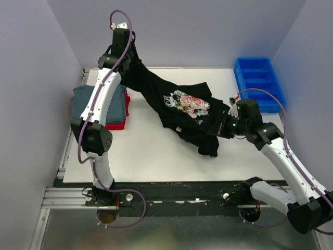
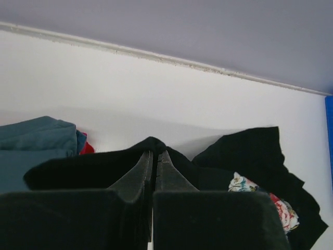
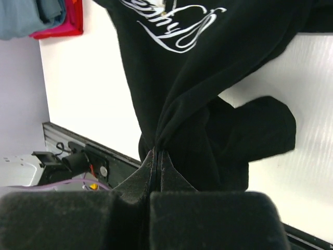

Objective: Fold and stack the t-shirts
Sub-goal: Flatten out the tshirt

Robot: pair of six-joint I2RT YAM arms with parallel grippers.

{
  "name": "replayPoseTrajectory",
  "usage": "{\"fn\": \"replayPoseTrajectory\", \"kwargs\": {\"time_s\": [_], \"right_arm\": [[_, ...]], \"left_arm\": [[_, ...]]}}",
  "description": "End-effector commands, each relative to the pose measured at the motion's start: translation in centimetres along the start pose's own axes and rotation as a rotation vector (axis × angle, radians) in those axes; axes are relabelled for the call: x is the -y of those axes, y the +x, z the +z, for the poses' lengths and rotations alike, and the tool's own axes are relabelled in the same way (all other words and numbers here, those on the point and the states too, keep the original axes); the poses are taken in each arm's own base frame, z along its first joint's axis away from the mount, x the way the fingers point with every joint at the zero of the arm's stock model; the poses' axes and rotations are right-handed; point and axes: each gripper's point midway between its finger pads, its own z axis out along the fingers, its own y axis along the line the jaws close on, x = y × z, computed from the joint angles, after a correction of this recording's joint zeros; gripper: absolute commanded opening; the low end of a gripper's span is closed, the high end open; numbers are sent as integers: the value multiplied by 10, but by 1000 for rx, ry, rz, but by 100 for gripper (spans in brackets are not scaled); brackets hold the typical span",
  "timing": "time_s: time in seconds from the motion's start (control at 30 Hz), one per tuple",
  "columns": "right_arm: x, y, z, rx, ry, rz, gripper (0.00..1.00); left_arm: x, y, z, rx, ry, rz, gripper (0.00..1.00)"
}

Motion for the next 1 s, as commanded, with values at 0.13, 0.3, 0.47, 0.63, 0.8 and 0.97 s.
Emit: {"fn": "replayPoseTrajectory", "kwargs": {"time_s": [0.13,0.3,0.47,0.63,0.8,0.97], "right_arm": [[15,53,35,-202,-15,-23,15],[18,63,46,-244,37,-98,70],[48,16,35,-34,280,-147,62],[65,-16,34,81,431,-149,59],[80,-41,48,148,508,-107,54],[99,-65,64,173,555,-28,51]], "left_arm": [[24,-39,36,119,91,-33,0],[42,-14,96,85,186,-97,4],[40,3,104,47,193,-97,51],[39,8,74,-1,204,-52,73],[31,35,27,-78,198,-75,74],[32,125,-27,-166,227,-125,74]]}}
